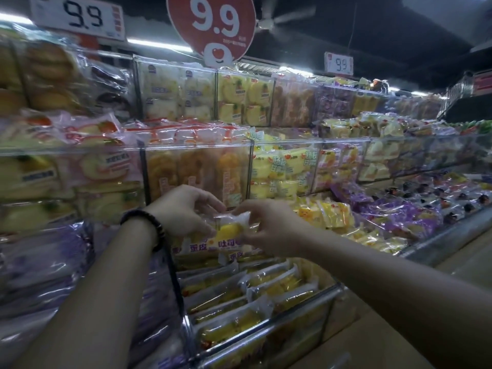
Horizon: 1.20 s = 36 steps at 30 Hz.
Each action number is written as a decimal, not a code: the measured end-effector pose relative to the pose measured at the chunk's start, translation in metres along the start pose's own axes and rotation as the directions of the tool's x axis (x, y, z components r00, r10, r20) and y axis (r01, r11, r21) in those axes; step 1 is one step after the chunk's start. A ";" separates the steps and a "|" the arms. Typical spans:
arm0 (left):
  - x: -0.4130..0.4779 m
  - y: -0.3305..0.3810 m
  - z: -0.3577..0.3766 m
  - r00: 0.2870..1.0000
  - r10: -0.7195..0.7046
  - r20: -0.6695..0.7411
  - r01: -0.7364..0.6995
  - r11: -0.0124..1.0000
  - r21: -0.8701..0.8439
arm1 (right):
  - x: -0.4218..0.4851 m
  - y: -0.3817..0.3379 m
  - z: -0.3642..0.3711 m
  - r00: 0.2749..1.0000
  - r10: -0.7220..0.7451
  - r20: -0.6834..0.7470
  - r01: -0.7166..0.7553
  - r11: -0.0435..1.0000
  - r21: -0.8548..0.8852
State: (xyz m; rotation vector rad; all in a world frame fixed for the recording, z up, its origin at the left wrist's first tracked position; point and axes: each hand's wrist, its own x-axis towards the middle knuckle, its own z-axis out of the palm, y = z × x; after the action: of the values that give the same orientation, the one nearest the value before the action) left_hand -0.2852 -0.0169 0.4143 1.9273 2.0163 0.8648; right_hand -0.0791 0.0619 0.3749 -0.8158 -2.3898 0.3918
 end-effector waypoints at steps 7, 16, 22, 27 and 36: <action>0.003 -0.008 0.007 0.993 -0.119 0.027 0.108 0.959 0.260 | 0.005 0.000 0.045 0.999 -0.003 -0.032 0.003 1.000 -0.022; 0.006 -0.008 0.018 0.993 -0.114 -0.043 0.121 0.925 0.360 | 0.010 -0.005 0.047 0.999 0.043 0.020 -0.043 0.999 -0.018; 0.005 0.005 0.024 0.995 0.013 -0.103 0.021 0.947 0.320 | -0.021 0.002 0.017 0.995 0.097 -0.003 -0.096 0.995 0.007; -0.016 0.043 0.036 0.979 0.152 -0.136 -0.122 0.970 0.210 | -0.072 0.003 -0.020 0.992 0.120 -0.041 -0.117 0.991 0.065; -0.113 0.116 0.128 0.940 0.273 0.206 -0.246 0.958 -0.146 | -0.177 0.024 -0.058 0.992 0.122 -0.021 -0.117 0.979 0.165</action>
State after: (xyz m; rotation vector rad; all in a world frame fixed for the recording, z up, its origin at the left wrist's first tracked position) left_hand -0.1063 -0.0965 0.3487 2.1462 1.5720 0.7627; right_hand 0.0822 -0.0264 0.3344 -0.8854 -2.2519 0.6103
